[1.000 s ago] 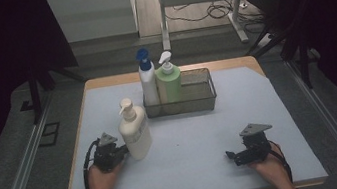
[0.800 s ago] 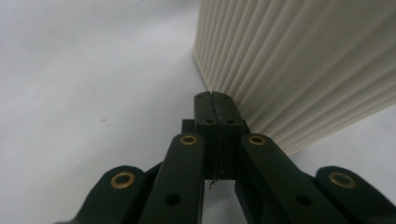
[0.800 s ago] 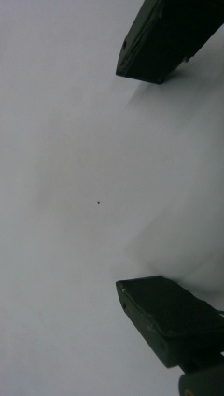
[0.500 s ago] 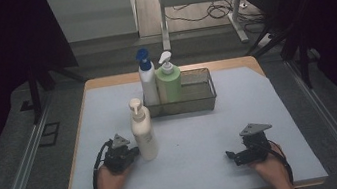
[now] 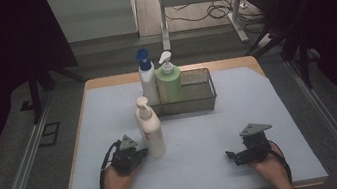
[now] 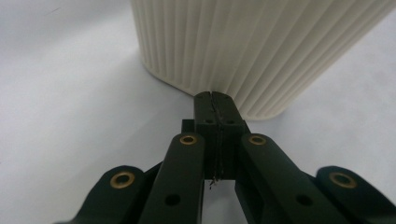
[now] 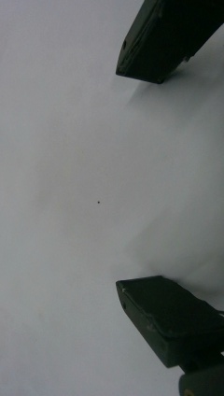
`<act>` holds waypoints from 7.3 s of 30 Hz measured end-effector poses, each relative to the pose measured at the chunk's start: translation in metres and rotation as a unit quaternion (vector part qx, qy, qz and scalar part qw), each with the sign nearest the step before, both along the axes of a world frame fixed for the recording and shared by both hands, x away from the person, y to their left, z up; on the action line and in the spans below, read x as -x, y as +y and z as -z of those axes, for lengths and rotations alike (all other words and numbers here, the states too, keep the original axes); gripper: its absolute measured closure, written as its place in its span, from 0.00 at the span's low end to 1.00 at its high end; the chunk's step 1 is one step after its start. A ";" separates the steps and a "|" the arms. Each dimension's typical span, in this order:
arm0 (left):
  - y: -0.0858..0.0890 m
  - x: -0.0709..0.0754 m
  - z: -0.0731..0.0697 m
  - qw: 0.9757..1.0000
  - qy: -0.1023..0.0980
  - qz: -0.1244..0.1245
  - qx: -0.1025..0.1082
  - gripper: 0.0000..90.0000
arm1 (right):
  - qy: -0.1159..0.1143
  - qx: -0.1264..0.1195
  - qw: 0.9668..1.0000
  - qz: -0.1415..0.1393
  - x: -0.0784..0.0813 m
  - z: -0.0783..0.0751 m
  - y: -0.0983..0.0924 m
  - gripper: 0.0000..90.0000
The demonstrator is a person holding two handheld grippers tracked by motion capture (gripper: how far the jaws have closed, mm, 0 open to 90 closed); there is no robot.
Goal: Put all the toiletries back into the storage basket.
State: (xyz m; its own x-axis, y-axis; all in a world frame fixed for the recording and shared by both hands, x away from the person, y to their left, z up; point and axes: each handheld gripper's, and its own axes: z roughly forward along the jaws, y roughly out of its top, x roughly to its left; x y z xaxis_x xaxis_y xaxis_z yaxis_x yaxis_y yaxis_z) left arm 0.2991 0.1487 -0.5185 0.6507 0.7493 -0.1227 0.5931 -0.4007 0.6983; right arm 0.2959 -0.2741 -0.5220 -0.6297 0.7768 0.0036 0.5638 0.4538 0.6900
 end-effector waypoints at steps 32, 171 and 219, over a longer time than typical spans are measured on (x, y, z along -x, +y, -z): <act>-0.016 0.005 -0.003 1.000 -0.001 0.020 -0.006 0.82 | 0.005 0.001 1.000 0.001 -0.001 -0.001 0.001 0.00; 0.011 0.041 0.005 0.998 -0.021 -0.030 -0.046 0.13 | -0.077 -0.052 0.989 -0.117 -0.044 -0.104 0.225 0.40; 0.011 0.041 0.005 0.998 -0.020 -0.031 -0.043 0.13 | -0.057 -0.080 0.993 -0.067 -0.047 -0.175 0.128 0.41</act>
